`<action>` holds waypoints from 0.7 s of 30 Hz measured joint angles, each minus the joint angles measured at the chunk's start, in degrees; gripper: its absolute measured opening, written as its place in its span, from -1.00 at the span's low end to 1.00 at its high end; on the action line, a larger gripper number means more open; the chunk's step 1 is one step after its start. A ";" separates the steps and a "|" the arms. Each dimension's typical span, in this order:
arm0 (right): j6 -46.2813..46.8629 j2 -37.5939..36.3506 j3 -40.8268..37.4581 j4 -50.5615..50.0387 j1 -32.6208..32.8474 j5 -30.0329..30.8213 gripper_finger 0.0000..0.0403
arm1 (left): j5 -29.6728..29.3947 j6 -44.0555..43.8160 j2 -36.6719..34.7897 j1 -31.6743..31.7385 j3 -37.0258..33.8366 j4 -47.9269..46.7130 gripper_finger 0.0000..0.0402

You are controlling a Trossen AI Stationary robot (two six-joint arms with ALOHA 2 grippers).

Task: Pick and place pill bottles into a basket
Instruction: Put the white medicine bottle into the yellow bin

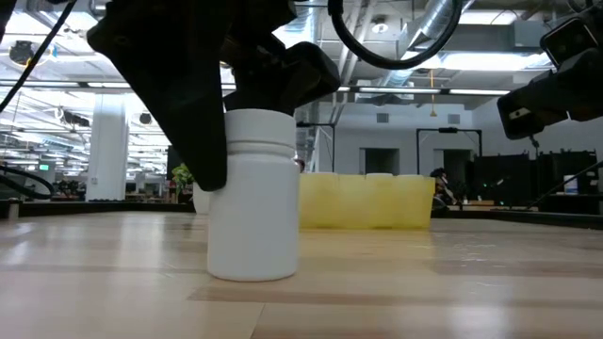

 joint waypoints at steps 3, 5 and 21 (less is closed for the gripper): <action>0.00 0.00 -0.01 0.00 -0.01 0.01 -0.99 | -0.04 0.16 0.00 0.09 0.00 -0.07 -0.07; 0.00 0.00 0.00 -0.01 -0.01 0.01 -0.99 | -0.03 0.18 0.00 0.13 0.00 -0.09 -0.07; -0.02 0.00 0.00 -0.02 0.00 0.00 -0.99 | -0.63 0.52 -0.07 0.64 0.04 -0.16 -0.12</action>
